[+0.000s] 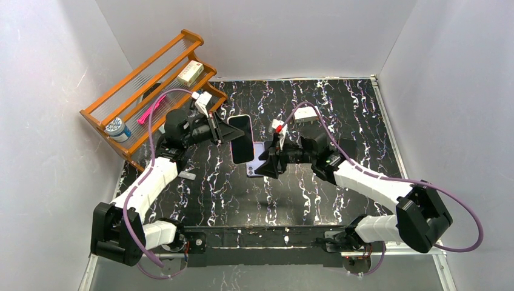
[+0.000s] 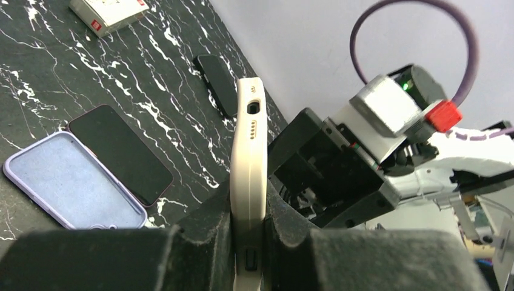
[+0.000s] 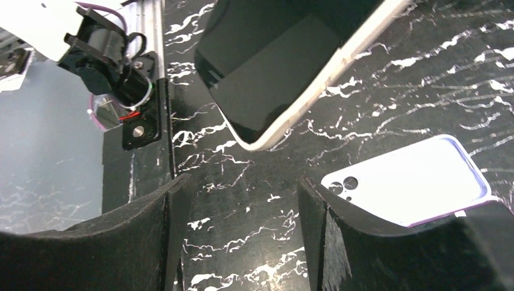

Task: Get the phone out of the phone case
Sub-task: Remove the phone case from the phone.

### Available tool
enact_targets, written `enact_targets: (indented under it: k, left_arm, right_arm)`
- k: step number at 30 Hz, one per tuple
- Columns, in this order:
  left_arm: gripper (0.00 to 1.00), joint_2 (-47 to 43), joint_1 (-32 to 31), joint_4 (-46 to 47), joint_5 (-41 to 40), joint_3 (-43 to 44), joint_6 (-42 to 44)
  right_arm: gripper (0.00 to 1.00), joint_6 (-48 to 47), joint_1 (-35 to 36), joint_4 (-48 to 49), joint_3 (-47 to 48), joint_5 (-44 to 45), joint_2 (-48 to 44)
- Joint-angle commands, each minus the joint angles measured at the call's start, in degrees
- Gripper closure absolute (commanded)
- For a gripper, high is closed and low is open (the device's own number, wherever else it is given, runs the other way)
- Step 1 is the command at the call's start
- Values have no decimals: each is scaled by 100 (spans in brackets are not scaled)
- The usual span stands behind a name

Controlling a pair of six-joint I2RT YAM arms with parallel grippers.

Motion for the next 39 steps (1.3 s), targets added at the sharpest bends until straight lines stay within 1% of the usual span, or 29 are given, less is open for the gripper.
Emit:
enact_targets:
  k: [1, 10, 14, 21, 25, 29, 37, 39]
  left_arm:
    - [100, -158, 28, -227, 711, 302, 586]
    - [100, -193, 26, -167, 1208, 378, 635]
    - [100, -259, 18, 28, 1345, 357, 505]
    - [100, -333, -20, 160, 1396, 356, 395]
    - [100, -367, -51, 228, 1405, 374, 310]
    - [100, -411, -72, 305, 1401, 365, 230]
    - [100, -382, -204, 435, 1372, 361, 92]
    - [100, -364, -236, 448, 1377, 374, 82]
  right_arm:
    - [29, -105, -27, 137, 490, -629, 163]
    - [30, -274, -30, 183, 713, -1155, 407]
    - [33, -337, -31, 245, 777, -1325, 484]
    - [44, -389, -31, 293, 878, -1641, 550]
    - [49, -409, -27, 287, 928, -1818, 610]
    - [53, -432, -24, 280, 976, -1899, 686]
    - [69, -576, -18, 192, 1074, -1964, 748]
    - [70, -616, -14, 115, 1133, -1982, 758]
